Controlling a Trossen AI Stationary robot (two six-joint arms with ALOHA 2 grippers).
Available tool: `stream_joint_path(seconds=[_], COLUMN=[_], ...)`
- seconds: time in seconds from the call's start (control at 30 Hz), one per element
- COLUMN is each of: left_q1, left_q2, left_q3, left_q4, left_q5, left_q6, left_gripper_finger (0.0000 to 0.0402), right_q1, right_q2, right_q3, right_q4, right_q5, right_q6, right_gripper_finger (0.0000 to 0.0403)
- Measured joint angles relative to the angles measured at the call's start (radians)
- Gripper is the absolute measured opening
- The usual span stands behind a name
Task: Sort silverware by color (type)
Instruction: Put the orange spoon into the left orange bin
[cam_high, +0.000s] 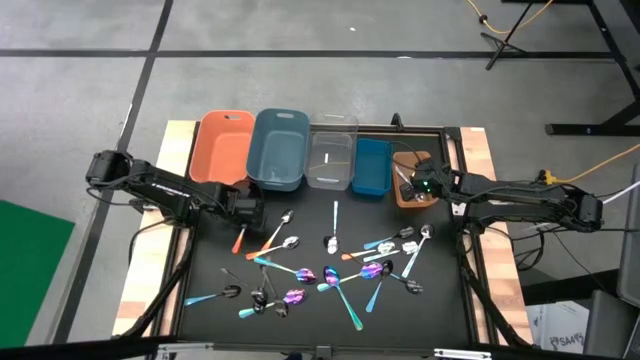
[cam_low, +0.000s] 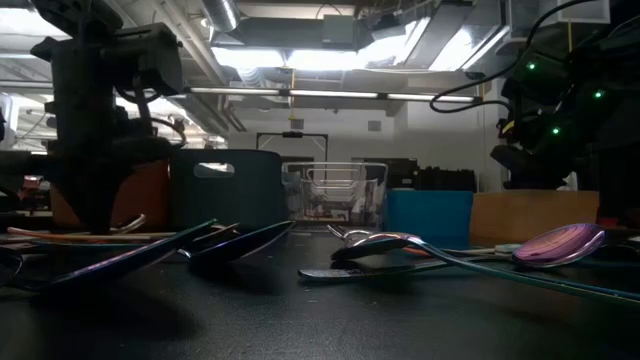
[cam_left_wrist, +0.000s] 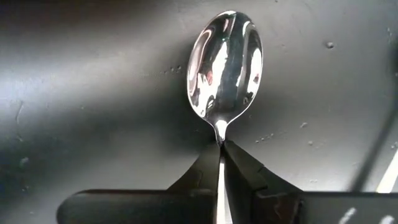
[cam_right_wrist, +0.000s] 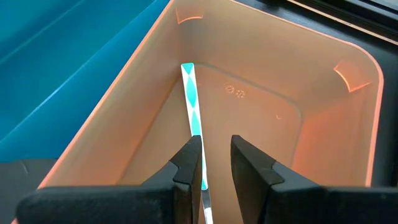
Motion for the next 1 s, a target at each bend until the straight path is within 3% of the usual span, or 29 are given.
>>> stream_joint_path(seconds=[0.23,1.0], left_q1=[0.000,-0.001], left_q2=[0.000,0.002], left_q3=[-0.001,-0.002], left_q4=[0.031,0.572], left_q5=[-0.002,0.020], left_q6=[0.126,0.448], left_gripper_finger=[0.0003,0.0002], right_q1=[0.000,0.000], right_q2=[0.000,0.000], right_q3=[0.000,0.000], right_q4=[0.000,0.000], right_q5=[0.000,0.000], right_q6=[0.000,0.000], right_gripper_finger=[0.0074,0.0074])
